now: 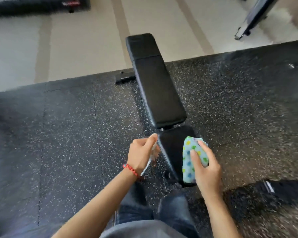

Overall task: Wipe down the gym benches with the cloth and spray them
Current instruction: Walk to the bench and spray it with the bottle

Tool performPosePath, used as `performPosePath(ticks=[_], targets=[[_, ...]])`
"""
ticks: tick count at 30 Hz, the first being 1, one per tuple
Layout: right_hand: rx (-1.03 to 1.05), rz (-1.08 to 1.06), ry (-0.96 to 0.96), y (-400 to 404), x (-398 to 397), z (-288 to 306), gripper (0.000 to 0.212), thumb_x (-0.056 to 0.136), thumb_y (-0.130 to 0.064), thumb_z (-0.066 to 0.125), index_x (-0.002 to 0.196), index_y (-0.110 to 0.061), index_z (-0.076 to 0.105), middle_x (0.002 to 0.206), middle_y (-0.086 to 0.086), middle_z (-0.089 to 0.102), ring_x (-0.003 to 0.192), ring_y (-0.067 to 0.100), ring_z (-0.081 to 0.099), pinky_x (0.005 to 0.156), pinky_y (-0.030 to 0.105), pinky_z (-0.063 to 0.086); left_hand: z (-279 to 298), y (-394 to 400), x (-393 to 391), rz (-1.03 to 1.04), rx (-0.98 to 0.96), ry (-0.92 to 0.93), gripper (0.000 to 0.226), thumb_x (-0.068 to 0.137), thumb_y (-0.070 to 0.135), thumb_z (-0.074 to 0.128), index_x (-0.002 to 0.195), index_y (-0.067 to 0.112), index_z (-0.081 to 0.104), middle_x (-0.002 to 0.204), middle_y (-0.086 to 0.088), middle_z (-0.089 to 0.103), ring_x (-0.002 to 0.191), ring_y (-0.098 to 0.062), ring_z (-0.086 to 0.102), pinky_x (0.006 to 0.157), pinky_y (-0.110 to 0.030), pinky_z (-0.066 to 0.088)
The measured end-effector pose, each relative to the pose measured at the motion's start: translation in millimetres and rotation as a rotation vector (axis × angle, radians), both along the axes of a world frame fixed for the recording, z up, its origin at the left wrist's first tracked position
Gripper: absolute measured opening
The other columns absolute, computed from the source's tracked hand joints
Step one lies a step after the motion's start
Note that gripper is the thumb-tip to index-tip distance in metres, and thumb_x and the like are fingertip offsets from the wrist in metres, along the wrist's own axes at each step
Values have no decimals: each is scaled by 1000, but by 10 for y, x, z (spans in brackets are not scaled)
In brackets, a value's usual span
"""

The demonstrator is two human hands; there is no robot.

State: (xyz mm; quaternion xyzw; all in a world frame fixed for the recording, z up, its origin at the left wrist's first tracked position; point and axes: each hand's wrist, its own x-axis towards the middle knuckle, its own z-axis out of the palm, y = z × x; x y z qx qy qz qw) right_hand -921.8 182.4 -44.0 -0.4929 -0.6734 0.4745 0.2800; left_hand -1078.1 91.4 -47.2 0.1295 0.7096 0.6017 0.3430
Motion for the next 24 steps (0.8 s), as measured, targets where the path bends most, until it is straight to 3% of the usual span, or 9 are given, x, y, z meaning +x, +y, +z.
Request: performPosePath(ticks=[4, 7, 9, 11, 15, 17, 21, 24], targets=[[-19, -228, 3, -224, -80, 90, 31, 82, -30, 62, 113, -32, 58, 104, -18, 57, 89, -22, 51, 70, -2, 38, -19, 133, -413, -174, -68, 45, 80, 66, 72, 47, 54, -7, 57, 49, -15, 59, 47, -23, 55, 63, -42, 50], [-47, -362, 9, -383, -36, 119, 35, 77, -38, 57, 112, -35, 58, 107, -20, 57, 93, -18, 52, 75, 1, 40, -53, 260, -507, -250, -108, -2, 80, 61, 73, 48, 53, -6, 56, 49, -12, 57, 47, -22, 53, 59, -40, 47], [-53, -444, -9, -479, 36, 114, 36, 78, -39, 57, 113, -36, 57, 109, -16, 57, 94, -7, 55, 79, 11, 44, -102, 351, -487, -303, -141, -25, 68, 62, 71, 48, 47, 5, 56, 47, -8, 57, 45, -20, 52, 60, -35, 46], [-60, -511, -28, -555, 96, 119, 35, 82, -34, 63, 117, -32, 57, 112, -13, 57, 95, -2, 54, 79, 13, 43, -157, 424, -424, -350, -163, -46, 62, 71, 62, 50, 48, 5, 55, 44, -4, 56, 42, -18, 51, 61, -32, 45], [-36, -569, 2, -613, 224, 94, 35, 85, -14, 62, 119, -20, 58, 112, -18, 53, 94, -22, 49, 73, -3, 38, -286, 547, -281, -391, -221, 1, 55, 94, 37, 46, 62, -6, 59, 39, -1, 51, 35, -12, 46, 59, -29, 45], [-26, -578, -6, -596, 290, 81, 35, 85, -16, 63, 120, -19, 57, 112, -20, 53, 96, -22, 49, 75, -2, 39, -357, 577, -235, -388, -251, -12, 54, 93, 38, 48, 62, -4, 59, 40, -2, 51, 36, -13, 46, 56, -25, 46], [15, -654, -7, -529, 420, 52, 34, 84, -23, 65, 117, -25, 57, 112, -22, 55, 101, -13, 52, 80, 4, 44, -486, 598, -194, -380, -296, -35, 56, 70, 58, 47, 38, 14, 58, 43, -8, 56, 44, -22, 52, 67, -35, 48], [0, -668, 4, -457, 509, 29, 36, 83, -29, 64, 118, -28, 56, 113, -29, 52, 106, -12, 52, 86, 14, 47, -498, 629, -179, -385, -318, 24, 56, 73, 52, 42, 43, 7, 58, 41, -8, 56, 42, -20, 52, 66, -32, 46]])
